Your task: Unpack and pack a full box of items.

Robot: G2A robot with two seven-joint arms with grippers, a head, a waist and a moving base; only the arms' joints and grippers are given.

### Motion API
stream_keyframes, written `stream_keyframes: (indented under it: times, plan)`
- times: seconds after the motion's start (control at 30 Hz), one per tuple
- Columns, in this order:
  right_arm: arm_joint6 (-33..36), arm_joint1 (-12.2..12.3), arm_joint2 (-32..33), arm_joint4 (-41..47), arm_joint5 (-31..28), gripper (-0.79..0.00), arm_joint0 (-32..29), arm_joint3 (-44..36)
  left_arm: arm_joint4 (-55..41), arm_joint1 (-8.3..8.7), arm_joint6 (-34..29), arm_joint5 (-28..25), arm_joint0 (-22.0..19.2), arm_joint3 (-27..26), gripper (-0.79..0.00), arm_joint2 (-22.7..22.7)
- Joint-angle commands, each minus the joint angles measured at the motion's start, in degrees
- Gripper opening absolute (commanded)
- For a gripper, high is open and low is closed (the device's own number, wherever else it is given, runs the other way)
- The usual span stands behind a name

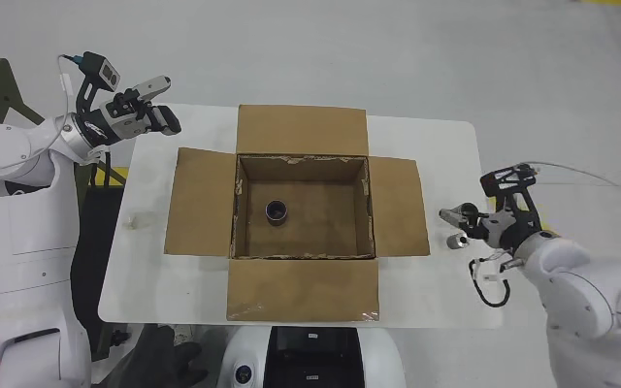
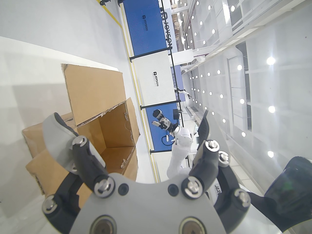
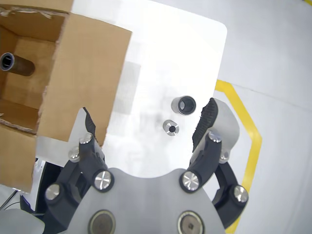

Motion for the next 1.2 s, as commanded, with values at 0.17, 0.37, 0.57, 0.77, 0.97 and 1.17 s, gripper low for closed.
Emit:
stream_keyframes:
  times: [0.17,0.37,0.57,0.77,0.97,1.17]
  plan:
    - [2.0,0.1,-8.8,-0.6,-2.1,0.0,6.4,-1.9,0.0,0.0,0.0,0.0,0.0,0.0,0.0,0.0]
    - [3.9,-0.1,-17.2,-2.5,-3.2,0.0,11.6,-2.5,0.0,0.0,0.0,0.0,0.0,0.0,0.0,0.0]
    - [6.1,-0.5,-25.7,-4.5,-4.6,0.0,16.7,-2.0,0.0,0.0,0.0,0.0,0.0,0.0,0.0,0.0]
    - [6.3,-1.4,-33.4,-5.2,-3.3,0.0,22.6,-0.2,0.0,0.0,0.0,0.0,0.0,0.0,0.0,0.0]
    - [7.4,-2.3,-38.1,-4.4,-2.5,0.0,27.4,2.1,0.0,0.0,0.0,0.0,0.0,0.0,0.0,0.0]
    - [8.0,-3.0,-41.4,-2.5,-2.1,0.0,30.3,3.1,0.0,0.0,0.0,0.0,0.0,0.0,0.0,0.0]
